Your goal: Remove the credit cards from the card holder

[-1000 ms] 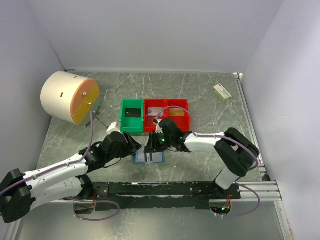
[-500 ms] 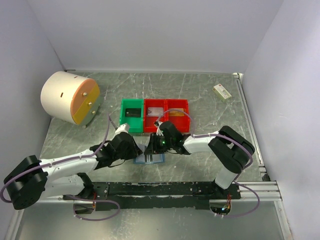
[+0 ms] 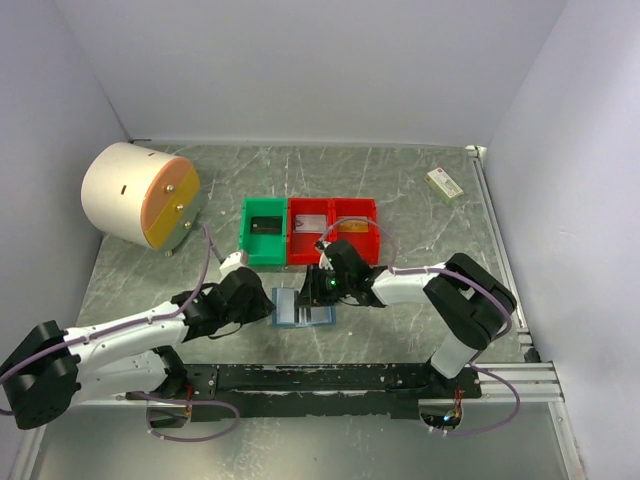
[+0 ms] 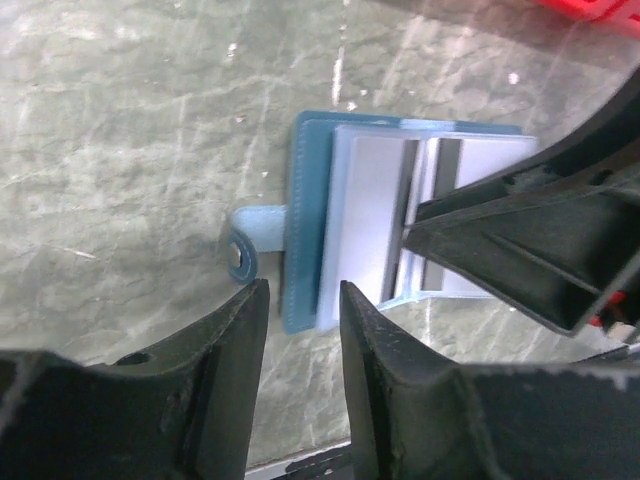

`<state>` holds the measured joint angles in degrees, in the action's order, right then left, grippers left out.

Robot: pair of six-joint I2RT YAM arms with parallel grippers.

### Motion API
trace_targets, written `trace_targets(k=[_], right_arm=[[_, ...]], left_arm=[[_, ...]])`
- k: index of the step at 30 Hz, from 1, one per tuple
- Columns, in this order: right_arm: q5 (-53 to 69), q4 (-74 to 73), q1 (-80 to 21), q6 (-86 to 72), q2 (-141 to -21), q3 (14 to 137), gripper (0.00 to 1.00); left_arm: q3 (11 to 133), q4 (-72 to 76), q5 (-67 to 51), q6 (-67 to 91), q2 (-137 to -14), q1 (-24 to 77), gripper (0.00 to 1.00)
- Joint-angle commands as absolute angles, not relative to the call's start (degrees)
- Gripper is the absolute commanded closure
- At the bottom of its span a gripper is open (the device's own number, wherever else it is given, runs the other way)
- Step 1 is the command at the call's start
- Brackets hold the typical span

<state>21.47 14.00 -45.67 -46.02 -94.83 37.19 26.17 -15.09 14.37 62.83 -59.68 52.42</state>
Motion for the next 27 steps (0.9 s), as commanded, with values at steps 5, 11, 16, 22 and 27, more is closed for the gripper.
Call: trace_targets(k=[5,11,16,22,27], right_arm=[[22.20,7.49,-43.95,-42.53,-94.09,38.08,0.69],[21.55,4.59,-43.90,-41.20,-92.49,39.98,0.69],[22.01,1.87,-43.90,-39.24,-90.10,42.12,0.67],[20.04,0.02,-43.35,-38.55,-87.51,43.13,0.67],[21.55,1.44,-41.61,-39.43,-87.77,41.34,0.67]], left_arm=[[24.27,-16.87,17.67,66.17,-60.61,53.03,0.52],[24.68,-11.52,18.71,65.72,-55.69,54.70,0.46],[25.52,-7.82,17.79,62.84,-53.66,56.07,0.47],[26.59,1.09,11.62,57.97,-59.65,56.08,0.53],[30.97,-3.50,12.54,58.25,-67.82,56.16,0.62]])
